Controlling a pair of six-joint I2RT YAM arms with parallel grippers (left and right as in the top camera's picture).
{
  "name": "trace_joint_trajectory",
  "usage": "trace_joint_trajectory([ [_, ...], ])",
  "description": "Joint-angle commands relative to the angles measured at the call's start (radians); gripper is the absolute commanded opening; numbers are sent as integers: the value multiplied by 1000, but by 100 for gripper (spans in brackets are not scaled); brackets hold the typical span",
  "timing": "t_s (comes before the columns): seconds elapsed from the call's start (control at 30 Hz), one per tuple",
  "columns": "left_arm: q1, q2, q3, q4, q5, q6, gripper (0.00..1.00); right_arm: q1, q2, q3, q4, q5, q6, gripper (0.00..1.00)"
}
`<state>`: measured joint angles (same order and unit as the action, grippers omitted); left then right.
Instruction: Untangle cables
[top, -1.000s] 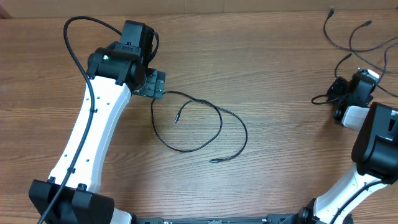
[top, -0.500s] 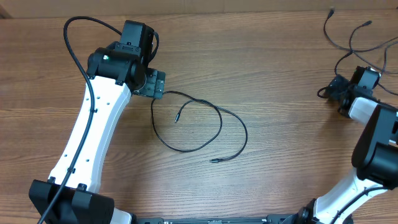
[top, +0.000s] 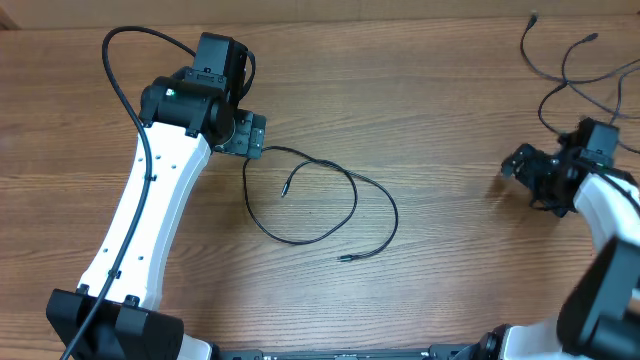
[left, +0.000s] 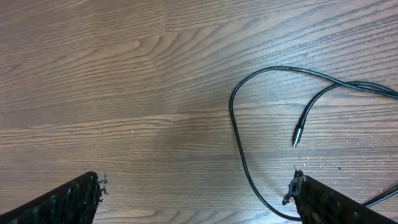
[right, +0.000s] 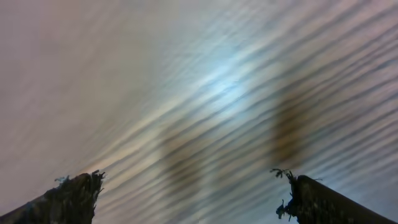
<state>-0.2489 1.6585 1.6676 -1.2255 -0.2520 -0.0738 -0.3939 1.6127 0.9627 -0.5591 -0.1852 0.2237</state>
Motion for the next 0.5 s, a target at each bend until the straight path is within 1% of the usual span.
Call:
trace_joint_trajectory([
  [0.0,0,6,-5,3,-12,15,100,37,-154,8,-37,-194,11,100],
  [0.07,0,6,-5,3,-12,15,99,77,-222,8,-68,-254,11,100],
  [0.13,0,6,-5,3,-12,15,100,131,-265,8,-101,-265,11,100],
  [0.27,0,6,-5,3,-12,15,100,260,-289,8,-152,-265,12,100],
  [0.33,0,6,-5,3,-12,15,99,357,-283,7,-175,-265,12,100],
  [0.4,0,6,-5,3,-12,15,100,483,-281,7,-185,-265,11,100],
  [0.47,0,6,-5,3,-12,15,100,554,-281,7,-183,-265,11,100],
])
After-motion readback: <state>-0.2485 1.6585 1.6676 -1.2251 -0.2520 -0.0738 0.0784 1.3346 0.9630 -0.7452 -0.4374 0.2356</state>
